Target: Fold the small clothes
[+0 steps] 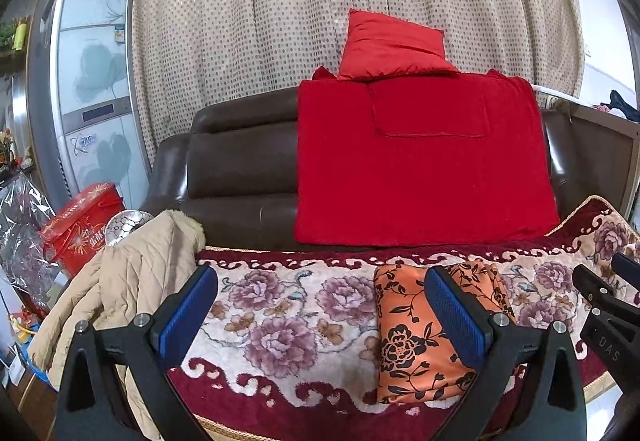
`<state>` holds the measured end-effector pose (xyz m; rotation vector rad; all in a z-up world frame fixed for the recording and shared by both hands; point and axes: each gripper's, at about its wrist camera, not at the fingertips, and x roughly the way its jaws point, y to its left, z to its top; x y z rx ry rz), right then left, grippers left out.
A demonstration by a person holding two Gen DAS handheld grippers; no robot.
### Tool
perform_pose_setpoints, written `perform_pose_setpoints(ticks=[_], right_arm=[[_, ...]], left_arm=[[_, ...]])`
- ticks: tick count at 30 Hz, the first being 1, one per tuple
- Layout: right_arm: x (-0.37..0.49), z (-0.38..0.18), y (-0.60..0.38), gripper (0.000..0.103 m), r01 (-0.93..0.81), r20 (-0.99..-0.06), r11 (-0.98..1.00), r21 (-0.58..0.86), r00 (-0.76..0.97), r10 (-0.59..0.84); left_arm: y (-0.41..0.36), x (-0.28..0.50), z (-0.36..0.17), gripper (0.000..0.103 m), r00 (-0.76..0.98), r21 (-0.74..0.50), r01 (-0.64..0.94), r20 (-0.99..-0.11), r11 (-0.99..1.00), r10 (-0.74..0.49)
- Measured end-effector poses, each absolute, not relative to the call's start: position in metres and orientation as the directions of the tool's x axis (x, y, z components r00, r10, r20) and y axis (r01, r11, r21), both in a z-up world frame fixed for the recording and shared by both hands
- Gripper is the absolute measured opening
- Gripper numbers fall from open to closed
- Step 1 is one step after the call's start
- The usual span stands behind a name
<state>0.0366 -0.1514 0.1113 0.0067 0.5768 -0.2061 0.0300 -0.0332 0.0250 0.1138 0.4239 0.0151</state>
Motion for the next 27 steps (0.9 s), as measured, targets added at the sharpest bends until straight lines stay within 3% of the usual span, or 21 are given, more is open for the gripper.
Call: perform_pose_setpoints(ticks=[27], right_arm=[[0.039,0.108,-0.136,0.063,0.187,-0.549,0.979,-0.082,0.812,-0.201]], left_arm=[[-0.023,0.035,0.016,0.103,0.907,0.075,0.014,-0.42,0.997,0.018]])
